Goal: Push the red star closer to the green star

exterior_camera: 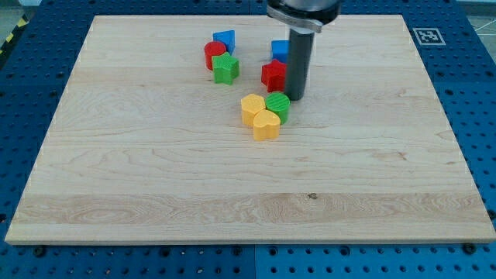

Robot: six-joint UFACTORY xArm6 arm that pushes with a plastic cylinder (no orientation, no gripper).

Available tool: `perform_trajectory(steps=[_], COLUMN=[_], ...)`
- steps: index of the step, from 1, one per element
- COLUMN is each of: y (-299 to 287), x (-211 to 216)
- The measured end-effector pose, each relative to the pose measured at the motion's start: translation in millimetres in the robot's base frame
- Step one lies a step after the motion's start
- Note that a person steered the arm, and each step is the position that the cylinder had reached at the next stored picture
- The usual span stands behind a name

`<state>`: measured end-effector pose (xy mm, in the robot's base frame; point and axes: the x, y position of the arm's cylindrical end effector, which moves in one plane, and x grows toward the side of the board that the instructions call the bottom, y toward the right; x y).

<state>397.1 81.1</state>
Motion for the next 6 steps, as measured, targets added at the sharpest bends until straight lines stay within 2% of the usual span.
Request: perform_trajectory(steps=[2, 3, 6], y=[18.2, 10.8, -62.7], x=[-43.5, -43.4, -28.0])
